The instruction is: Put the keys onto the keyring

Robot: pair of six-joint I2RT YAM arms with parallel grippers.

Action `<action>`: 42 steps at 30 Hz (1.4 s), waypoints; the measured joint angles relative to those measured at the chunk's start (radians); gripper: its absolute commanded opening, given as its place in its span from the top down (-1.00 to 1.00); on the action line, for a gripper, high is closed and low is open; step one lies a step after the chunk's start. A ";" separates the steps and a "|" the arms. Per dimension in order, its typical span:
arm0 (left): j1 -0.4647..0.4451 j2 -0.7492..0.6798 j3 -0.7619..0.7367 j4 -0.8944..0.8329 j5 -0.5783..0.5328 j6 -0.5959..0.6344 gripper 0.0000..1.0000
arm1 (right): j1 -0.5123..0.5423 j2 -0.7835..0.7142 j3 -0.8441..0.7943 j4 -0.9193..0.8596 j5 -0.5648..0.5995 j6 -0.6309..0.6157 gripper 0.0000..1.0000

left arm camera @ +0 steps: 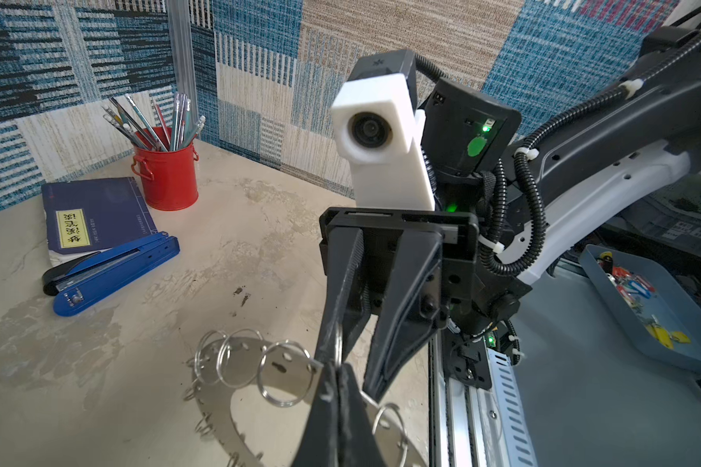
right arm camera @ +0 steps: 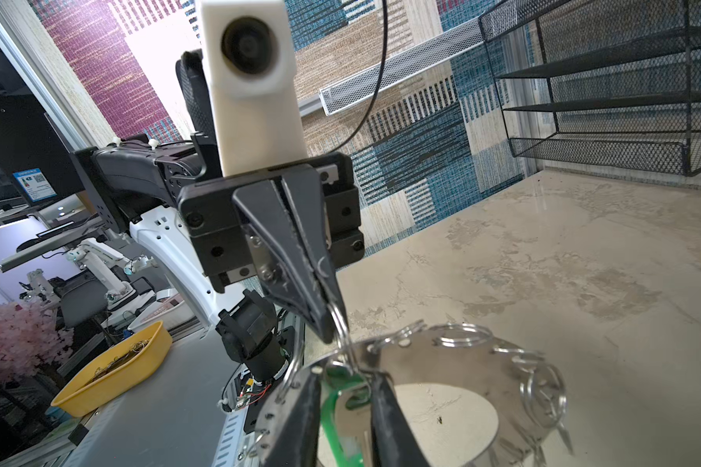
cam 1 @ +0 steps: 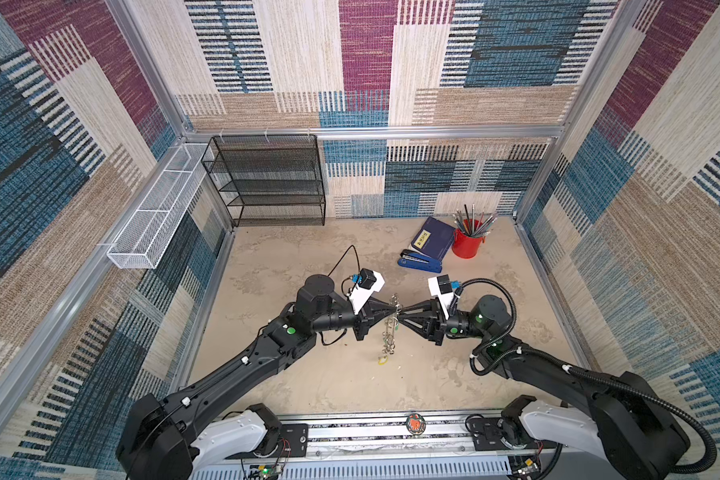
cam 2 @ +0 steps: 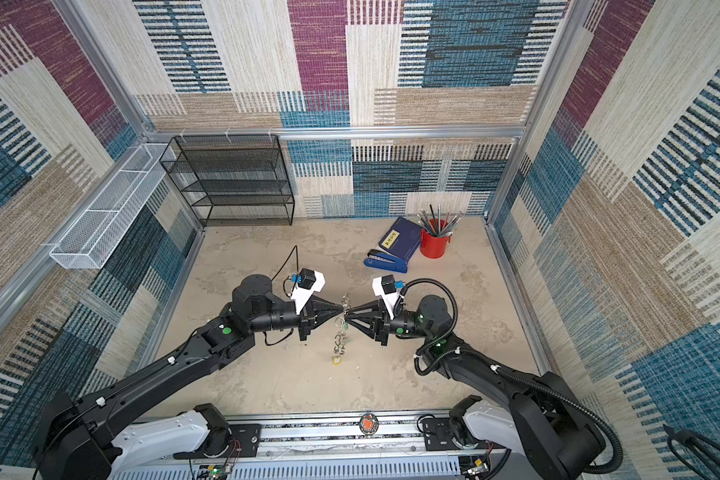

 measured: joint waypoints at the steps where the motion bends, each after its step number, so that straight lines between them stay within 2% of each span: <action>1: 0.000 0.002 -0.006 0.018 0.006 -0.005 1.00 | 0.000 0.000 0.000 0.000 0.000 0.000 0.49; 13: 0.001 0.016 -0.093 0.207 0.028 -0.106 1.00 | 0.000 -0.001 0.000 -0.002 0.003 0.000 0.42; 24: 0.000 0.061 -0.186 0.397 0.012 -0.198 1.00 | -0.005 -0.012 -0.006 -0.006 0.037 0.008 0.07; 36: 0.010 0.040 -0.232 0.478 -0.043 -0.244 1.00 | -0.151 -0.071 -0.098 0.077 0.098 0.127 -0.02; 42: 0.011 0.041 -0.236 0.486 -0.043 -0.254 1.00 | -0.176 -0.082 -0.098 0.066 0.160 0.142 -0.02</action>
